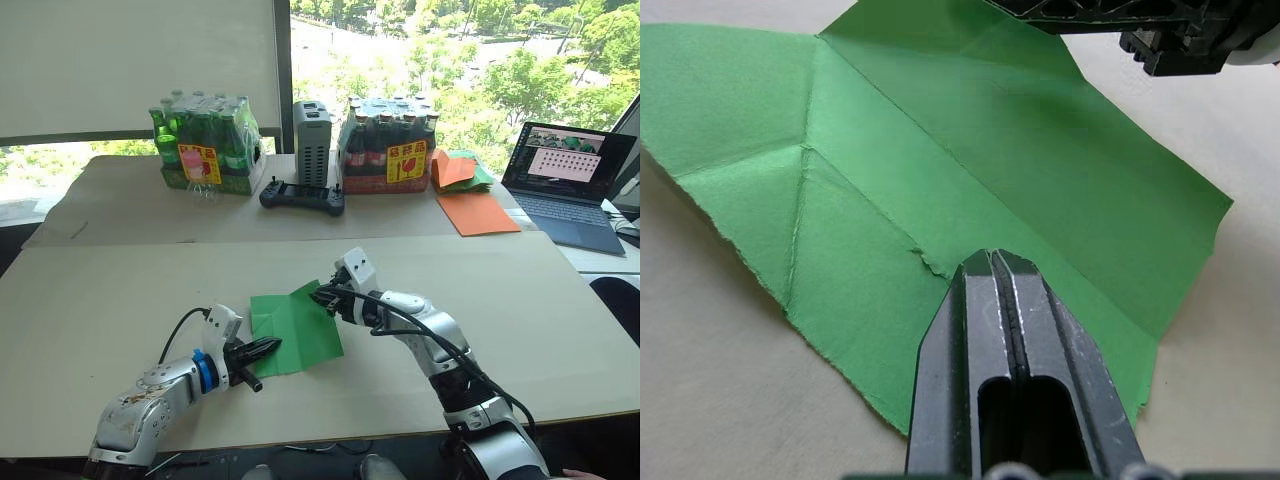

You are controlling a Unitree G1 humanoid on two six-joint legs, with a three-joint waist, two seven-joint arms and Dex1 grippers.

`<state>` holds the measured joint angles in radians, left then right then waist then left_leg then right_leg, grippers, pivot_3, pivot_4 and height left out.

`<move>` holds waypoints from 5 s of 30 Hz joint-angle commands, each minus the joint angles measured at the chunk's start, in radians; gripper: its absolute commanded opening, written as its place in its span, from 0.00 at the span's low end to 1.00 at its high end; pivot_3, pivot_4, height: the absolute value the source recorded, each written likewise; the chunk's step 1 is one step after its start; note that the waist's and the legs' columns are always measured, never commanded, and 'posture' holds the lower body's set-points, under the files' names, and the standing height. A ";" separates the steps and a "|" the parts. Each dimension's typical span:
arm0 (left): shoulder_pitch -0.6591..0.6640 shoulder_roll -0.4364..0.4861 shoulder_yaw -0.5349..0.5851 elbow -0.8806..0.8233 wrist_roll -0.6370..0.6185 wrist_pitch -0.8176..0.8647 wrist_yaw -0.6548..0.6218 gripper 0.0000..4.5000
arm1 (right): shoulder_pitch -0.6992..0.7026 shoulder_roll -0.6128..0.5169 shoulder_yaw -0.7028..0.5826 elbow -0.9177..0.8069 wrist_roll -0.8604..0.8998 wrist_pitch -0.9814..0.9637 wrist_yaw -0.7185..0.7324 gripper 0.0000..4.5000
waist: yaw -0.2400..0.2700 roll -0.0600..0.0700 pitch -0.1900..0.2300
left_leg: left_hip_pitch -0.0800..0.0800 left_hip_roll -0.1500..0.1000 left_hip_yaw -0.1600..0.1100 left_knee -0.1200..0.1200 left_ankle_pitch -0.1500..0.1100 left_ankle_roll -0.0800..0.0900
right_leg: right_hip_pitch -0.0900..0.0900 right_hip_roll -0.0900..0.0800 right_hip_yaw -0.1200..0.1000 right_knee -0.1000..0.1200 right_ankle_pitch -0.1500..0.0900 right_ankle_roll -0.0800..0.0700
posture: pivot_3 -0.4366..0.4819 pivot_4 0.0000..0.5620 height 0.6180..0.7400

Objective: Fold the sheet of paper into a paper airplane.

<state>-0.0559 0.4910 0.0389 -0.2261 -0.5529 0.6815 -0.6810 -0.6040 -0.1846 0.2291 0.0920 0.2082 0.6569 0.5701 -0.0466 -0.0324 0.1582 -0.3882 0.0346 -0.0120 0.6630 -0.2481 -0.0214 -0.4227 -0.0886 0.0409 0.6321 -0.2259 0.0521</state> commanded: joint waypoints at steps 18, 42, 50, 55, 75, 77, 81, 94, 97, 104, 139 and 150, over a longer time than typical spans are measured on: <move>0.006 0.013 0.004 0.037 0.024 0.025 0.023 0.00 | 0.021 -0.183 0.283 -0.042 -0.406 -0.624 0.059 0.01 | 0.001 0.000 0.000 | 0.001 0.000 0.000 0.000 0.000 0.000 | 0.000 0.000 0.000 0.000 0.000 0.000 | 0.48 0.27 0.89; -0.288 -0.104 0.060 0.086 -0.064 0.129 0.112 0.00 | -0.007 -0.173 0.309 0.123 -0.640 -0.883 0.025 0.01 | 0.002 -0.001 0.000 | -0.001 -0.001 0.000 0.000 0.000 0.000 | 0.000 -0.001 0.000 -0.001 0.000 0.000 | 0.48 0.27 0.89; -0.298 -0.101 -0.003 0.162 -0.001 0.095 0.094 0.00 | -0.004 -0.166 0.302 0.116 -0.644 -0.879 0.026 0.01 | 0.003 -0.001 0.000 | -0.001 -0.001 0.000 0.000 0.000 0.000 | 0.000 -0.001 0.000 -0.001 0.000 0.000 | 0.48 0.27 0.89; -0.313 -0.107 -0.022 0.219 0.040 0.068 0.088 0.00 | 0.000 -0.163 0.300 0.111 -0.651 -0.876 0.022 0.01 | 0.004 -0.001 0.000 | -0.001 -0.001 0.000 0.000 0.000 0.000 | 0.000 -0.001 0.000 -0.001 0.000 0.000 | 0.48 0.27 0.89; -0.312 -0.119 -0.059 0.279 0.100 0.042 0.053 0.00 | 0.124 -0.091 0.155 -0.110 -0.336 -0.516 0.228 0.65 | 0.007 -0.001 0.000 | 0.001 -0.001 0.000 0.000 0.000 0.000 | 0.002 -0.001 0.000 0.000 0.000 0.000 | 0.48 0.27 0.89; -0.313 -0.123 -0.057 0.279 0.098 0.044 0.055 0.00 | 0.121 -0.045 0.101 -0.134 -0.279 -0.411 0.195 0.65 | 0.008 -0.001 0.000 | 0.001 -0.001 -0.001 0.000 0.000 0.000 | 0.002 -0.001 0.000 0.000 0.000 0.000 | 0.48 0.27 0.89; -0.314 -0.129 -0.055 0.278 0.098 0.047 0.058 0.00 | 0.110 0.006 0.045 -0.127 -0.264 -0.330 0.109 0.32 | 0.010 -0.001 0.000 | 0.000 -0.001 -0.001 0.000 0.000 0.000 | 0.001 -0.001 0.000 0.000 0.000 0.000 | 0.48 0.27 0.89; -0.323 -0.142 -0.040 0.275 0.093 0.056 0.074 0.00 | 0.161 -0.024 0.152 -0.082 -0.334 -0.330 0.070 0.00 | 0.008 -0.001 0.000 | 0.000 -0.001 -0.001 0.000 0.000 0.000 | 0.001 -0.001 0.000 0.000 0.000 0.000 | 0.48 0.27 0.89; -0.327 -0.146 -0.041 0.274 0.096 0.052 0.077 0.00 | 0.161 -0.025 0.155 -0.072 -0.348 -0.320 0.049 0.00 | 0.008 -0.001 0.000 | 0.000 -0.001 -0.001 0.000 0.000 0.000 | 0.001 -0.001 0.000 0.000 0.000 0.000 | 0.48 0.27 0.89; -0.352 -0.172 -0.033 0.294 0.097 0.044 0.101 0.00 | 0.158 -0.028 0.156 -0.068 -0.353 -0.302 0.041 0.00 | 0.010 -0.001 0.000 | 0.000 -0.001 -0.001 0.000 0.000 0.000 | 0.001 -0.001 0.000 0.000 0.000 0.000 | 0.48 0.27 0.89; -0.309 -0.151 -0.023 0.305 0.130 0.014 0.091 0.00 | 0.207 -0.149 0.176 -0.139 -0.361 -0.238 0.094 0.00 | 0.007 -0.001 -0.001 | 0.002 -0.001 -0.001 0.000 0.000 0.000 | 0.003 -0.001 0.000 0.000 0.000 0.000 | 0.48 0.27 0.89; -0.315 -0.157 -0.025 0.307 0.131 0.015 0.091 0.00 | 0.165 -0.102 0.205 -0.067 -0.373 -0.275 0.076 0.00 | 0.004 -0.001 -0.002 | 0.003 -0.001 -0.001 0.000 0.000 0.000 | 0.004 0.000 0.000 0.000 0.000 0.000 | 0.48 0.27 0.89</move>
<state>-0.3801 0.3312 0.0192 0.0765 -0.4314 0.6840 -0.5956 -0.4383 -0.2929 0.4079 -0.0169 -0.1473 0.3805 0.6456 -0.0427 -0.0331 0.1565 -0.3846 0.0336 -0.0126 0.6630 -0.2479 -0.0217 -0.4187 -0.0889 0.0408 0.6322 -0.2258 0.0522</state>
